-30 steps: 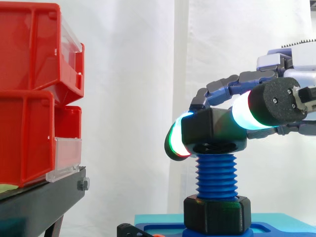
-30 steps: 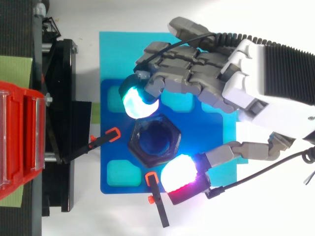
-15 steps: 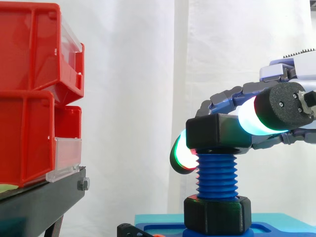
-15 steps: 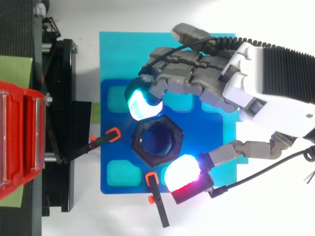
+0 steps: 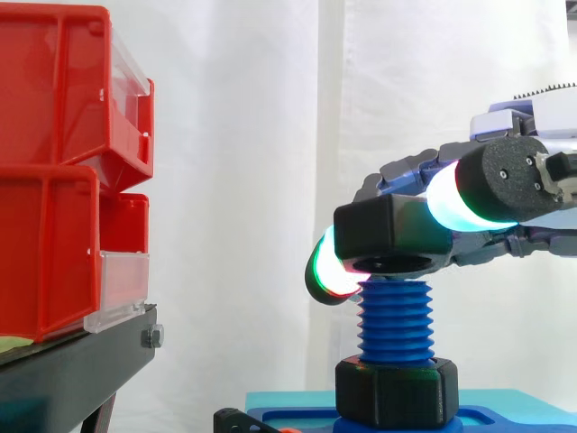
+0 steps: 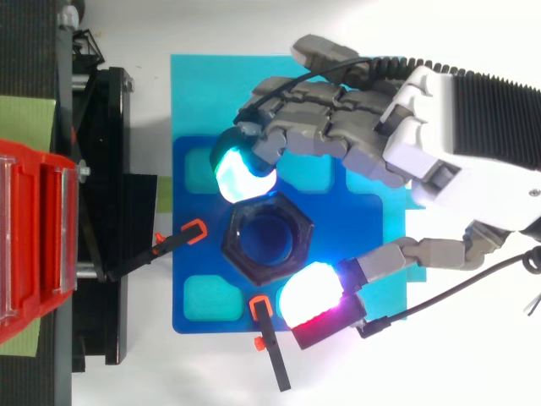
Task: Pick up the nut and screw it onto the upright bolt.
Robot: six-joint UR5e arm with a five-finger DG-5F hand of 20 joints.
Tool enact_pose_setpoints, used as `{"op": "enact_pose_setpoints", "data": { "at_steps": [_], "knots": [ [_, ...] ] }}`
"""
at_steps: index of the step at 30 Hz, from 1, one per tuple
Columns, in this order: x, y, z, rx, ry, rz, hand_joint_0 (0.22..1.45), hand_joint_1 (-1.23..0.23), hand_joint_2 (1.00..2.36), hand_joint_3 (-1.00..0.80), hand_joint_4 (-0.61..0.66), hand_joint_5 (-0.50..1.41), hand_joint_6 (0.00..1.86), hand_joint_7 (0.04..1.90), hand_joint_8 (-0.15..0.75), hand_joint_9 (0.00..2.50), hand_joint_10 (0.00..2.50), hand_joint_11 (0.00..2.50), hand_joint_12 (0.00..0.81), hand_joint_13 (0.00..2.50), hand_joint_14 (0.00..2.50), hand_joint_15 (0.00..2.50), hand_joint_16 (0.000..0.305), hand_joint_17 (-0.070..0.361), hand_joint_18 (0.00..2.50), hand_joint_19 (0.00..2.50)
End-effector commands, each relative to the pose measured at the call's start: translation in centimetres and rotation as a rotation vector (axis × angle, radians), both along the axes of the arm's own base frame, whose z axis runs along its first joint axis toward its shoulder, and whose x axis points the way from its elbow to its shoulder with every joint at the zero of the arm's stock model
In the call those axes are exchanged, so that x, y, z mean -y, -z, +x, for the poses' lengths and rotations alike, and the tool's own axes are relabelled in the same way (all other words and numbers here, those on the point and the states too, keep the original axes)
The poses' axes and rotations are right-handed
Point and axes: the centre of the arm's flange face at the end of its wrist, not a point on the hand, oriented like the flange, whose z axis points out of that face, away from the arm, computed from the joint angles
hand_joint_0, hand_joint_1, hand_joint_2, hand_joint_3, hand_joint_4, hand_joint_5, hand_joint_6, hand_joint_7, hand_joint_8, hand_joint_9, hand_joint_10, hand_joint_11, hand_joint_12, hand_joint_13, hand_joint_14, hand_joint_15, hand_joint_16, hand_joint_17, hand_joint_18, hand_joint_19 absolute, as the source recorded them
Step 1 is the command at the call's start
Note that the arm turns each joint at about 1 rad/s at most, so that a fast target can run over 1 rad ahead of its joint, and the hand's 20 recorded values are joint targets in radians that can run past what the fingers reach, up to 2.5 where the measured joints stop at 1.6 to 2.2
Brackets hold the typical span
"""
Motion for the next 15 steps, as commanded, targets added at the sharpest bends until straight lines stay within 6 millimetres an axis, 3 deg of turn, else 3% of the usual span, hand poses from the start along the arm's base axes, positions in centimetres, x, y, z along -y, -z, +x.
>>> {"op": "enact_pose_setpoints", "data": {
  "at_steps": [1,15],
  "knots": [
    [0.07,-0.28,0.21,0.023,0.001,0.004,0.54,-0.61,1.00,-0.50,0.29,-0.20,0.50,1.05,0.285,0.50,0.00,0.00,0.335,0.39,0.00,0.00,0.041,0.092,0.14,0.00],
    [0.22,-0.40,0.47,0.046,-0.016,0.002,0.54,-0.62,1.00,-0.50,0.29,-0.19,0.50,1.04,0.287,0.51,0.00,0.00,0.335,0.40,0.00,0.00,0.041,0.092,0.14,0.00]
  ]
}}
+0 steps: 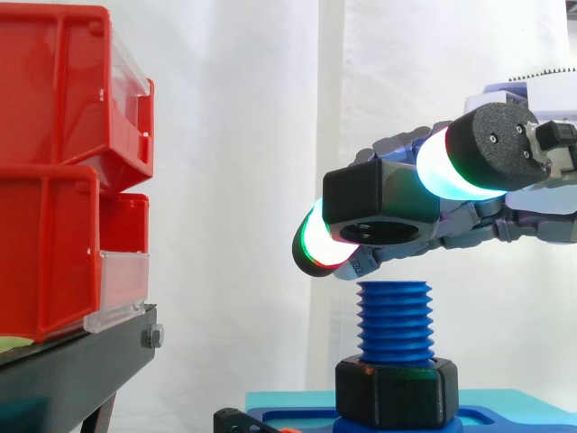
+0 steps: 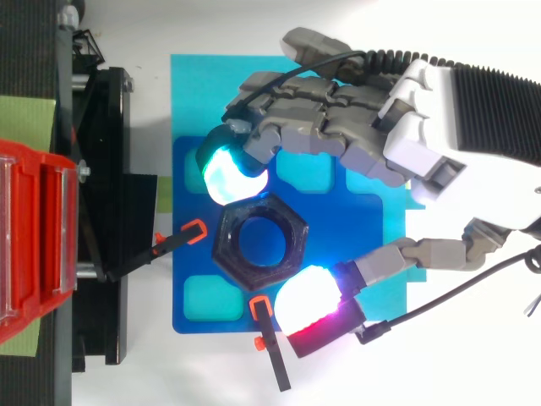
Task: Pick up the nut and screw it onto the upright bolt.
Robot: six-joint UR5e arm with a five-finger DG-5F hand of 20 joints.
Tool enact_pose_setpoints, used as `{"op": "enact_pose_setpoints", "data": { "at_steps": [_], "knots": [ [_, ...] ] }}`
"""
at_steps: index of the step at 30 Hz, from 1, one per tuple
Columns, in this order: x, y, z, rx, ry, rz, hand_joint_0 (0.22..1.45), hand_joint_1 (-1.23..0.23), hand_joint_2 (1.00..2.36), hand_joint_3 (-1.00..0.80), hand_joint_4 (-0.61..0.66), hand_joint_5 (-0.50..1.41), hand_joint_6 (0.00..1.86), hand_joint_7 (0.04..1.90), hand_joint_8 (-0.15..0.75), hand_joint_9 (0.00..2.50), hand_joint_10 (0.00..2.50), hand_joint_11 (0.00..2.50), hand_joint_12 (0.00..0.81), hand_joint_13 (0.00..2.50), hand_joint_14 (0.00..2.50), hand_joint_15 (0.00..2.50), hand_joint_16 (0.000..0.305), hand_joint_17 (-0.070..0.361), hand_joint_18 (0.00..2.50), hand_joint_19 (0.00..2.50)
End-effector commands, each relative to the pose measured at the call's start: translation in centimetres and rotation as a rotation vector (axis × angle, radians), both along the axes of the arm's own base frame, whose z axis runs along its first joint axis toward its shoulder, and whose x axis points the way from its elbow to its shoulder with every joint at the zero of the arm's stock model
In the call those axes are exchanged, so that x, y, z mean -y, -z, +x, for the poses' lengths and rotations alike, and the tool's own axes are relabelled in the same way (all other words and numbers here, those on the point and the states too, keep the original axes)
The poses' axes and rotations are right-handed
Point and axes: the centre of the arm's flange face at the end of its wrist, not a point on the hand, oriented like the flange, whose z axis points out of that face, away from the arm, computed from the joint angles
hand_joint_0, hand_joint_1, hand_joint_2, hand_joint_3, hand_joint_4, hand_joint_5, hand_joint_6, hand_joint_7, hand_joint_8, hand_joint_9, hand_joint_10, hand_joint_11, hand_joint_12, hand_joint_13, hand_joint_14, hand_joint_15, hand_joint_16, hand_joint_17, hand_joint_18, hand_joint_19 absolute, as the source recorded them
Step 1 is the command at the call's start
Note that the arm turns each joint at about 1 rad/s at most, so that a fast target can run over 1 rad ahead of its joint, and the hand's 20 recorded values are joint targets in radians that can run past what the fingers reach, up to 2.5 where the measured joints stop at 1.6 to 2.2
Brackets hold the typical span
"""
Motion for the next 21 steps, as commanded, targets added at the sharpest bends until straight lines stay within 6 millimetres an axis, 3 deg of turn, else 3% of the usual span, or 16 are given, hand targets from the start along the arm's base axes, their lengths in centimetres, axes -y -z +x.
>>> {"op": "enact_pose_setpoints", "data": {
  "at_steps": [1,21],
  "knots": [
    [0.03,0.00,0.00,-0.001,0.001,-0.004,0.54,-0.62,1.00,-0.50,0.29,-0.19,0.50,1.04,0.286,0.51,0.00,0.00,0.334,0.40,0.00,0.00,0.041,0.092,0.14,0.00],
    [0.05,0.20,-0.17,-0.030,0.005,-0.056,0.54,-0.62,1.00,-0.50,0.29,-0.19,0.50,1.04,0.285,0.53,0.00,0.00,0.333,0.40,0.00,0.00,0.041,0.093,0.15,0.00]
  ]
}}
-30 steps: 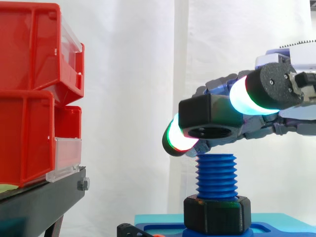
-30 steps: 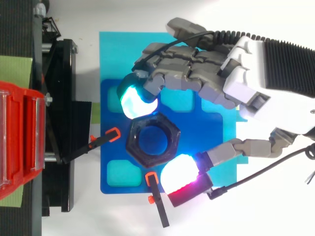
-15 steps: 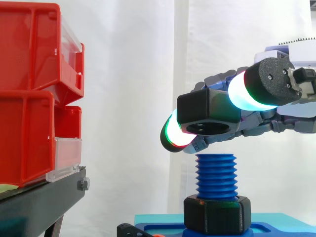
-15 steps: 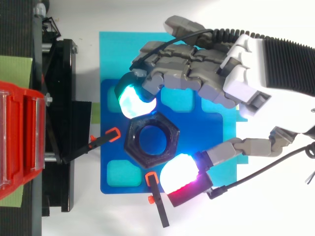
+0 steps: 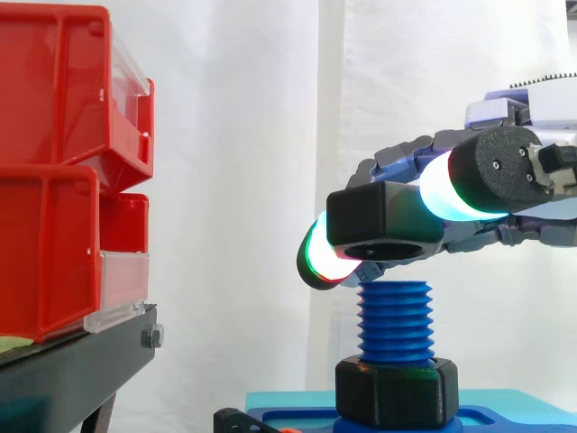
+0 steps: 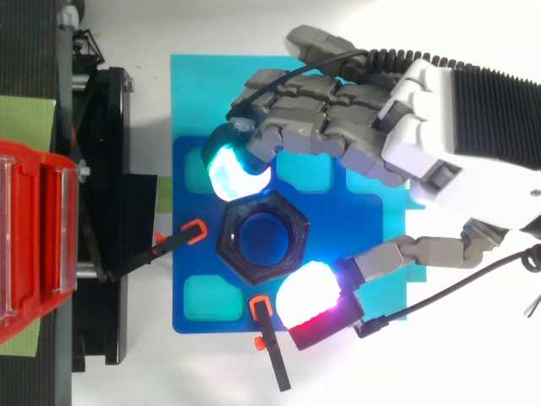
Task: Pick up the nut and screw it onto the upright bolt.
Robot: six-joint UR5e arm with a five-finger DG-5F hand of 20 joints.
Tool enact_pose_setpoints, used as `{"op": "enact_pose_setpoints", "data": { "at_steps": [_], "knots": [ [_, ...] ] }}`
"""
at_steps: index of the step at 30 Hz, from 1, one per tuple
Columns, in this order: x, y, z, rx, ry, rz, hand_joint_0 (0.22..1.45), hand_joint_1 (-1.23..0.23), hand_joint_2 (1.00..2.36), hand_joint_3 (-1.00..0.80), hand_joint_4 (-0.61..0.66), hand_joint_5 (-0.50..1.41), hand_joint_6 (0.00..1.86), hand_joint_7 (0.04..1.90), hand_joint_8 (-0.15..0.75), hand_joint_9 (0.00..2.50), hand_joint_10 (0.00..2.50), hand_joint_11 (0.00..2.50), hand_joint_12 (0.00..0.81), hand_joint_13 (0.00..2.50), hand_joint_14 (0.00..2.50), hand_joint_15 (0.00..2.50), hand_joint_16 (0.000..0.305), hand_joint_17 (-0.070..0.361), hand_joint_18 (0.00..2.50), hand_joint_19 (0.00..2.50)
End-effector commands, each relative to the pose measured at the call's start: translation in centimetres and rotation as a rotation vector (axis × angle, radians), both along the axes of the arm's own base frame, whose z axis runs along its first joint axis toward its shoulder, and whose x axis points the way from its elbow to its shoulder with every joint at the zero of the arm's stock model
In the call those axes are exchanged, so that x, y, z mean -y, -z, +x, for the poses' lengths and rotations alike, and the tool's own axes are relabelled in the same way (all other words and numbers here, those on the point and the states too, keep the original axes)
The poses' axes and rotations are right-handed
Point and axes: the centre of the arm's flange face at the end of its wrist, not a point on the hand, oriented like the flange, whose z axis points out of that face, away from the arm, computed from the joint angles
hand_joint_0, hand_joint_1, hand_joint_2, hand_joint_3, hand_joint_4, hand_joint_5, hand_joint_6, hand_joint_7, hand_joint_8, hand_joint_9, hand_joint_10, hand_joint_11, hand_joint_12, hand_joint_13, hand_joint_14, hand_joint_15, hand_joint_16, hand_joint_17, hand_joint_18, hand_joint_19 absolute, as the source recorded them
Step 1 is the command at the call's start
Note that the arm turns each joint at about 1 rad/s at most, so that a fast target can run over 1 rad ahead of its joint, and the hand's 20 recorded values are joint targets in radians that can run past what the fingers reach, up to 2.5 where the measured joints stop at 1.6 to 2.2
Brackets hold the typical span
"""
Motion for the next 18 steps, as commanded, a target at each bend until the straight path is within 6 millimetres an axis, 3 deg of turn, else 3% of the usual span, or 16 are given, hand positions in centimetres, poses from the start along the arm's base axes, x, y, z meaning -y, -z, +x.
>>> {"op": "enact_pose_setpoints", "data": {
  "at_steps": [1,18],
  "knots": [
    [-0.01,0.11,0.00,-0.006,0.001,-0.017,0.54,-0.62,1.00,-0.50,0.29,-0.19,0.50,1.04,0.286,0.53,0.00,0.00,0.333,0.40,0.00,0.00,0.041,0.093,0.15,0.00],
    [-0.30,0.11,0.00,-0.014,0.003,-0.056,0.54,-0.62,1.00,-0.50,0.29,-0.19,0.50,1.04,0.288,0.53,0.00,0.00,0.334,0.40,0.00,0.00,0.041,0.093,0.16,0.00]
  ]
}}
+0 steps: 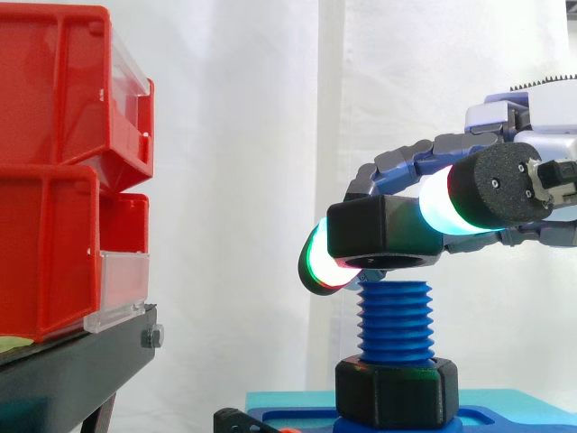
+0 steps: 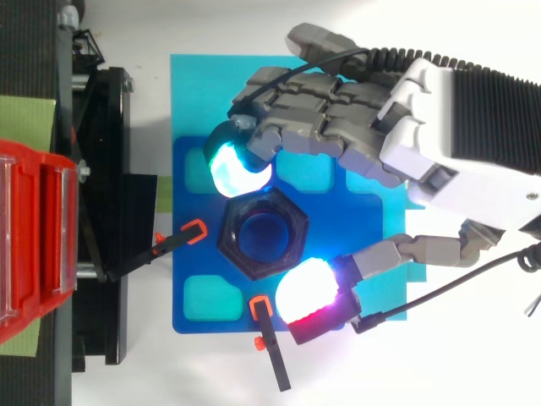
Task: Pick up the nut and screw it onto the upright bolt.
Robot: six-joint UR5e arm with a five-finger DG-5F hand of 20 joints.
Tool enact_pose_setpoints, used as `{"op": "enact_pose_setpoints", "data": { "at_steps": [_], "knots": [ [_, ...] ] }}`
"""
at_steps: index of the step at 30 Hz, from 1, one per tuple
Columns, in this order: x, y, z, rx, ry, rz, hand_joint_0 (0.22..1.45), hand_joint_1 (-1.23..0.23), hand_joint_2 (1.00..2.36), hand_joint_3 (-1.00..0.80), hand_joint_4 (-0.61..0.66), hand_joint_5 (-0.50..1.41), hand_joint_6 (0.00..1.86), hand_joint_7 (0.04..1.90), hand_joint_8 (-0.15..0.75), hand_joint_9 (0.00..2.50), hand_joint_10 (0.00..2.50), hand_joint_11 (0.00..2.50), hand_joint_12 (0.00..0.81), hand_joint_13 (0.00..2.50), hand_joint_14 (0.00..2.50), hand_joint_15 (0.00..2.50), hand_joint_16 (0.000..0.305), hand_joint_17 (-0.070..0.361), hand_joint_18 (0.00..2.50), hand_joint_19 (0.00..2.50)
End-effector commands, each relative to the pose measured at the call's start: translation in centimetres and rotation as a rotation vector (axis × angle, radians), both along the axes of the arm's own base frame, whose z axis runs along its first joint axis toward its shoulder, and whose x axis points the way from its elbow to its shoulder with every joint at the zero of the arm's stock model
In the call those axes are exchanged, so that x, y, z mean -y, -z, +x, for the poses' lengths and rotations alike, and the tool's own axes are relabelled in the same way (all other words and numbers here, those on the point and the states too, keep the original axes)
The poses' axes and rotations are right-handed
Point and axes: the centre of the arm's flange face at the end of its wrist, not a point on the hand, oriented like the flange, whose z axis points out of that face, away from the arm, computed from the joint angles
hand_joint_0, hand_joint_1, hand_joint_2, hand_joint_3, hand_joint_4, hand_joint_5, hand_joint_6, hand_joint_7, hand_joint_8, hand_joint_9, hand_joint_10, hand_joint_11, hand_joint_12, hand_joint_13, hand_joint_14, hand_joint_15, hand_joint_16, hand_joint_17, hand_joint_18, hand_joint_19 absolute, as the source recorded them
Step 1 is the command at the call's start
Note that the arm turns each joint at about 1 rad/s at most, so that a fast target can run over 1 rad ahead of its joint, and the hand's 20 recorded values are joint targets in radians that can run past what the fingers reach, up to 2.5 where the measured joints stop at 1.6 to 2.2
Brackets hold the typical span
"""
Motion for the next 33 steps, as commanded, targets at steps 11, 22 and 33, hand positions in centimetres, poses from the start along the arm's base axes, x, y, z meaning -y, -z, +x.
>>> {"op": "enact_pose_setpoints", "data": {
  "at_steps": [11,22,33],
  "knots": [
    [-0.94,0.13,-0.10,-0.020,-0.007,-0.041,0.54,-0.62,1.00,-0.50,0.29,-0.19,0.50,1.03,0.285,0.53,0.00,0.00,0.334,0.40,0.00,0.00,0.042,0.094,0.16,0.00],
    [-1.09,0.23,-0.08,-0.021,-0.011,-0.042,0.54,-0.62,1.00,-0.50,0.29,-0.19,0.50,1.04,0.286,0.53,0.00,0.00,0.334,0.41,0.00,0.00,0.042,0.094,0.16,0.00],
    [-1.08,0.13,-0.09,-0.020,-0.011,-0.041,0.54,-0.62,1.00,-0.50,0.29,-0.19,0.50,1.04,0.286,0.53,0.00,0.00,0.334,0.41,0.00,0.00,0.042,0.094,0.16,0.00]
  ]
}}
